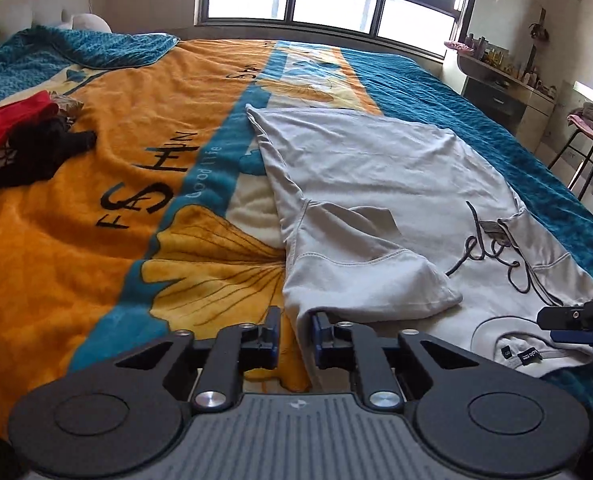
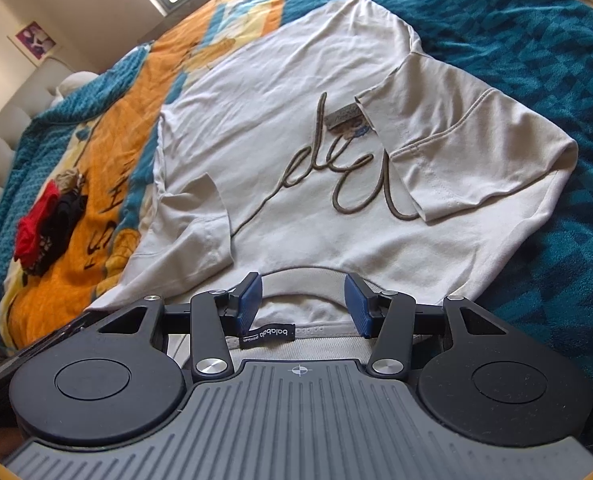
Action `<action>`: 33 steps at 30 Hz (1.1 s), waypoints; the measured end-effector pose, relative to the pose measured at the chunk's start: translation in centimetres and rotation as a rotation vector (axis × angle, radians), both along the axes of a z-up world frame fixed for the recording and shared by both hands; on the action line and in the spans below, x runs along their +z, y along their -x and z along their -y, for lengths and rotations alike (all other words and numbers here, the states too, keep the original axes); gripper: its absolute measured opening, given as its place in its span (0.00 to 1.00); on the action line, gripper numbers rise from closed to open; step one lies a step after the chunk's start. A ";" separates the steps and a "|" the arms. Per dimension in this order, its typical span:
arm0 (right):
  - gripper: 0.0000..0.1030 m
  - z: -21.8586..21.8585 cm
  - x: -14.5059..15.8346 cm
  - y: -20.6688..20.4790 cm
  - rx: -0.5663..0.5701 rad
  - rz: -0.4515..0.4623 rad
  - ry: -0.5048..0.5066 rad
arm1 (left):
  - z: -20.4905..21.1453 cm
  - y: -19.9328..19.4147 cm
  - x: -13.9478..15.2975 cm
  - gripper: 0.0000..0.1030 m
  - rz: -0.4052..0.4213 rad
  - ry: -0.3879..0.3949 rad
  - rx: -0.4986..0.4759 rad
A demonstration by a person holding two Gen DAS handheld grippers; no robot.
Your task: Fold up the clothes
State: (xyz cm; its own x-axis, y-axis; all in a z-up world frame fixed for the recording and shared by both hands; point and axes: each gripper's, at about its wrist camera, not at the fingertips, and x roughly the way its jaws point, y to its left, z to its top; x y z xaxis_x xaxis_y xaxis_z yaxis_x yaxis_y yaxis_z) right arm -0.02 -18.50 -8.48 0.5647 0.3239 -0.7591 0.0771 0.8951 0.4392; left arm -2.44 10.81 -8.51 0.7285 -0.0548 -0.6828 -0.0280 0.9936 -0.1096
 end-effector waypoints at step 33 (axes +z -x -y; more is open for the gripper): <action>0.50 1.9 0.7 -0.5 -0.006 0.035 0.088 | 4.8 -5.6 -3.3 0.28 -0.114 -0.136 -0.031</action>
